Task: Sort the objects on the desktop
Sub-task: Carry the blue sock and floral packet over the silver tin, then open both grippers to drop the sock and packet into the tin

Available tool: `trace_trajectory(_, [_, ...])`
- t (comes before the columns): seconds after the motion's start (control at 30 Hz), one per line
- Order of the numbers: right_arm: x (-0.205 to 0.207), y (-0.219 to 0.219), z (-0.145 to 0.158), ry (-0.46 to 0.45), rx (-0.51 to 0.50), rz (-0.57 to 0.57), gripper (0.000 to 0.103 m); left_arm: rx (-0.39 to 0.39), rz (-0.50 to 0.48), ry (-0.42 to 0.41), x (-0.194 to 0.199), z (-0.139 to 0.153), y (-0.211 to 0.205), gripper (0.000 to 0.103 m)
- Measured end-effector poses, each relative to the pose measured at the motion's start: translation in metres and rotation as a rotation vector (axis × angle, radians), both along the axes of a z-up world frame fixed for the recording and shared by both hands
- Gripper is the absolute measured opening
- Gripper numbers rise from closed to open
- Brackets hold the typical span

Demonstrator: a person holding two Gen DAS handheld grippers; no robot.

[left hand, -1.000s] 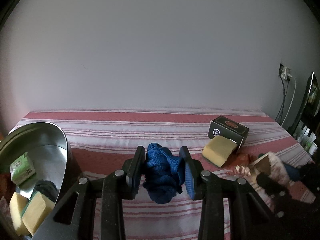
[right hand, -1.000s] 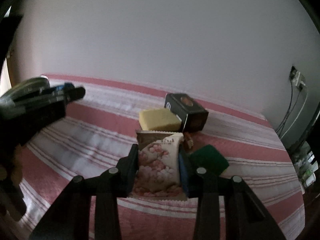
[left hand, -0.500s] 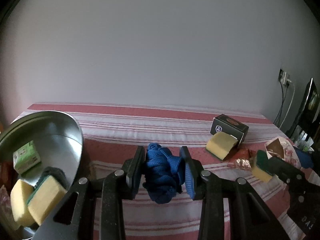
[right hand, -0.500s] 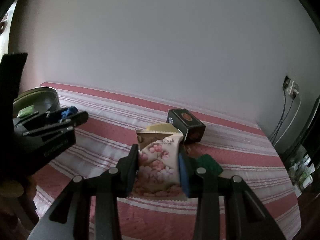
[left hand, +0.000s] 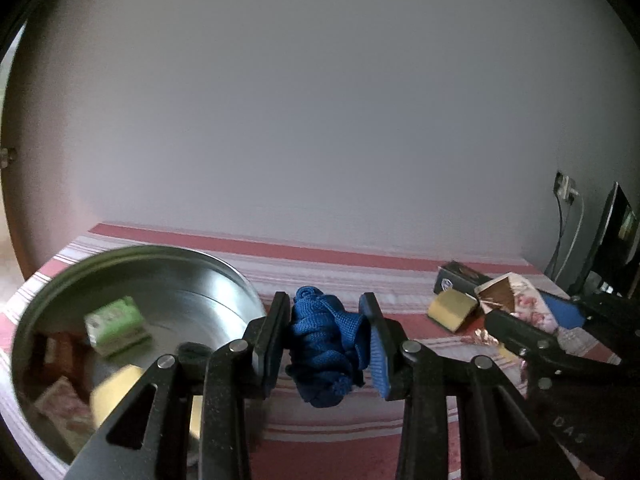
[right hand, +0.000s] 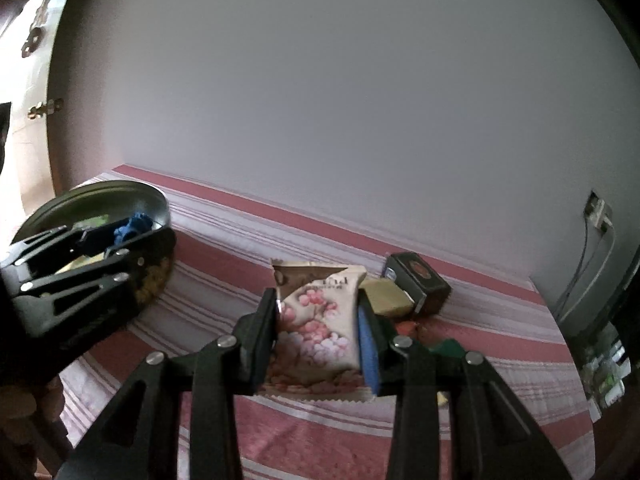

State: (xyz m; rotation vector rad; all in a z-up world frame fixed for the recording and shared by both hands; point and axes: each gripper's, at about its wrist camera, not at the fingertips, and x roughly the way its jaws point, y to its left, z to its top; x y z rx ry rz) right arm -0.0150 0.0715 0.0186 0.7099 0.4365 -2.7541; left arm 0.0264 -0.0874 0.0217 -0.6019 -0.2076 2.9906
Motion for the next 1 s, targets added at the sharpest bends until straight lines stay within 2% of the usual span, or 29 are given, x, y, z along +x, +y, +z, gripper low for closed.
trace_trajectory(0.23, [-0.003, -0.041, 0.011, 0.002, -0.039, 0.093, 0.037, -0.022, 0.117, 0.036, 0.008, 0.014, -0.040, 0.038])
trace_trajectory(0.47, [-0.009, -0.090, 0.015, -0.026, -0.124, 0.212, 0.037, -0.019, 0.252, 0.021, 0.011, 0.014, -0.091, 0.038])
trace_trajectory(0.73, [-0.026, -0.142, 0.008, -0.080, -0.216, 0.306, 0.037, -0.026, 0.406, -0.015, 0.009, 0.010, -0.148, 0.038])
trace_trajectory(1.0, [-0.054, -0.178, -0.013, -0.150, -0.251, 0.305, 0.037, -0.085, 0.467, -0.116, -0.015, 0.002, -0.167, 0.038])
